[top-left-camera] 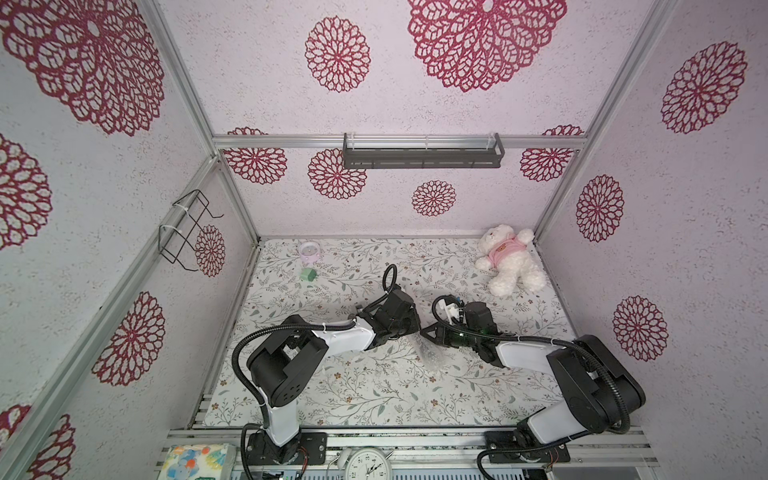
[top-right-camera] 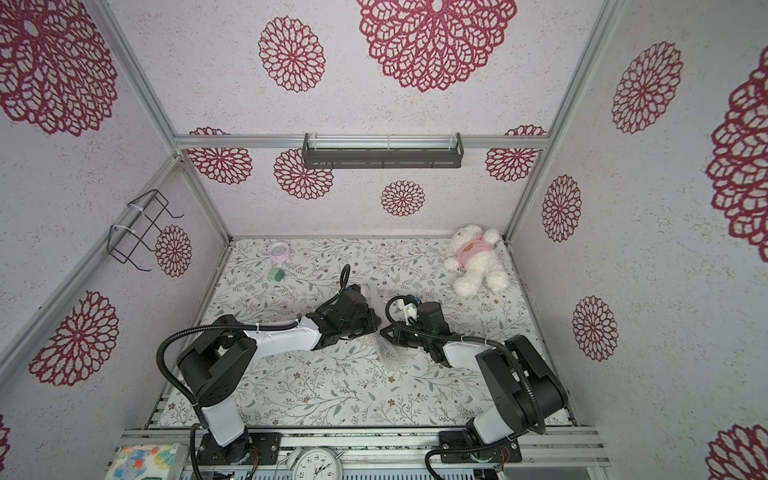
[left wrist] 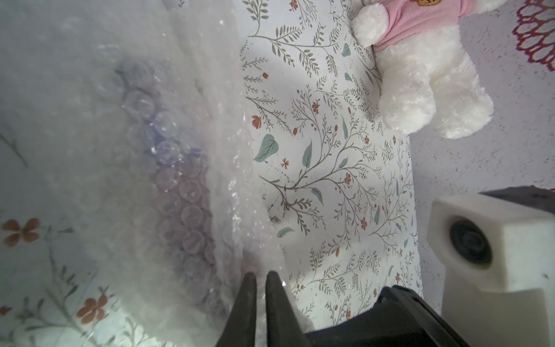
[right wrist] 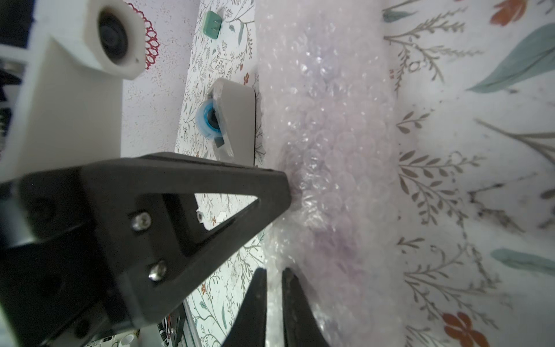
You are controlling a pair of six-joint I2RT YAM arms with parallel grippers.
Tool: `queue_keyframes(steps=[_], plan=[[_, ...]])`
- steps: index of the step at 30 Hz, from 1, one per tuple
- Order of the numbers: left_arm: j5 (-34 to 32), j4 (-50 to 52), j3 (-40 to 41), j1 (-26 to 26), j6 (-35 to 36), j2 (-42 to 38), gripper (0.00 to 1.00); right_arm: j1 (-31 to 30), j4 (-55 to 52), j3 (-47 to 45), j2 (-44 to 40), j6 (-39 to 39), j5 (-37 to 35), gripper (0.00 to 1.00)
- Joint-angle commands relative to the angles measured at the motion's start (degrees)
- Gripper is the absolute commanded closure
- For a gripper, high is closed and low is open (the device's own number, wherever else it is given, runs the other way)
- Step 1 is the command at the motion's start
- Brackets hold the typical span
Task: Wrap wine bottles in bubble wrap
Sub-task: Stick the tape on the bubble wrap.
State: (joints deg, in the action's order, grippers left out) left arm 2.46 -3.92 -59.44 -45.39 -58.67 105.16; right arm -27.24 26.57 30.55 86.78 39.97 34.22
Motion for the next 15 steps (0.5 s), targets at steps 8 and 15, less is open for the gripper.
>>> queue_keyframes(steps=[8,15], plan=[[-2.3,6.5,1.2,0.1,-2.0,0.9,0.88,2.8,-23.5,3.5,-11.5,-3.7,-9.9,0.62],[-2.7,5.3,2.5,0.0,-2.5,0.8,0.88,4.4,-27.3,7.7,-11.0,-4.9,-11.0,0.64]])
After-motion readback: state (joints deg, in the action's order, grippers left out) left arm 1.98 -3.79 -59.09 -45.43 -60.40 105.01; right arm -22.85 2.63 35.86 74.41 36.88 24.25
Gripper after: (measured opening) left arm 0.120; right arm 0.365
